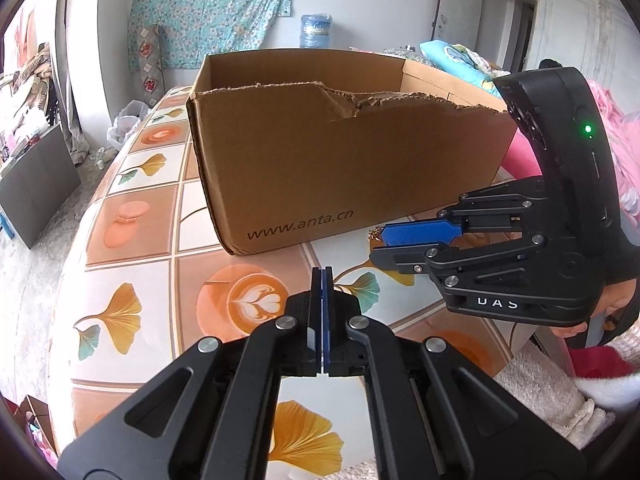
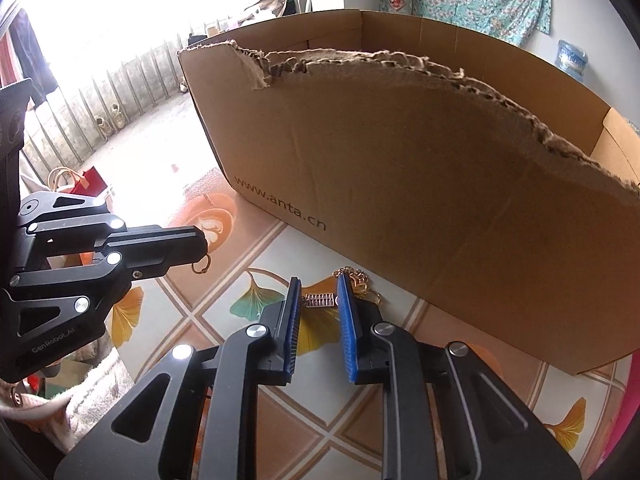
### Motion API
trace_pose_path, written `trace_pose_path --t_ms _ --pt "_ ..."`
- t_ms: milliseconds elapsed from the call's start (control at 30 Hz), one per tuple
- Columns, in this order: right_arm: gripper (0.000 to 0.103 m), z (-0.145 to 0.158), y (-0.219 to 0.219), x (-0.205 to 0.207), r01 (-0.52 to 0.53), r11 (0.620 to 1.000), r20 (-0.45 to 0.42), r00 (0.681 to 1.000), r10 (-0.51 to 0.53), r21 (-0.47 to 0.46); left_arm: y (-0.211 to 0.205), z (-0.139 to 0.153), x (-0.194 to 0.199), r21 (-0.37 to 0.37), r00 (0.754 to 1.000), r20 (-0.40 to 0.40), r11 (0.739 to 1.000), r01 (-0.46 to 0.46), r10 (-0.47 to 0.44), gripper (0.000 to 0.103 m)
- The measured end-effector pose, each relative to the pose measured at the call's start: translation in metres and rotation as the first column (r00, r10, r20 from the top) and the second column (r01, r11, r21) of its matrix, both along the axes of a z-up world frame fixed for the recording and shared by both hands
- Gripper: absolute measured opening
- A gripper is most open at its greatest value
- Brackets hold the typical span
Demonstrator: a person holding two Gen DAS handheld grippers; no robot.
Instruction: Organize jewelry
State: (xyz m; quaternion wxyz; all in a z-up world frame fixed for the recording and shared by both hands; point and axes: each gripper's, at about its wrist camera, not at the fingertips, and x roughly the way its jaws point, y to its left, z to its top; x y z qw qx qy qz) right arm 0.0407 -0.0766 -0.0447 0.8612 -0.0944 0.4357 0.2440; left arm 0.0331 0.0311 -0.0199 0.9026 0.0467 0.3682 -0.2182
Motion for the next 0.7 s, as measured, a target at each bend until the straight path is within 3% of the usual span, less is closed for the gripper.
trace_pose_path --t_ms 467,700 --pt "0.015 0.011 -0.009 -0.016 0.007 0.997 -0.008 1.000 -0.007 0.081 0.000 0.007 -0.007 -0.005 1.000 0.017 1.000 -0.011 0.011 0.000" --pt "0.015 0.064 -0.033 -0.038 0.013 0.974 0.076 0.997 -0.031 0.226 0.001 0.040 -0.020 -0.046 0.998 0.070 0.999 0.008 -0.005 0.000"
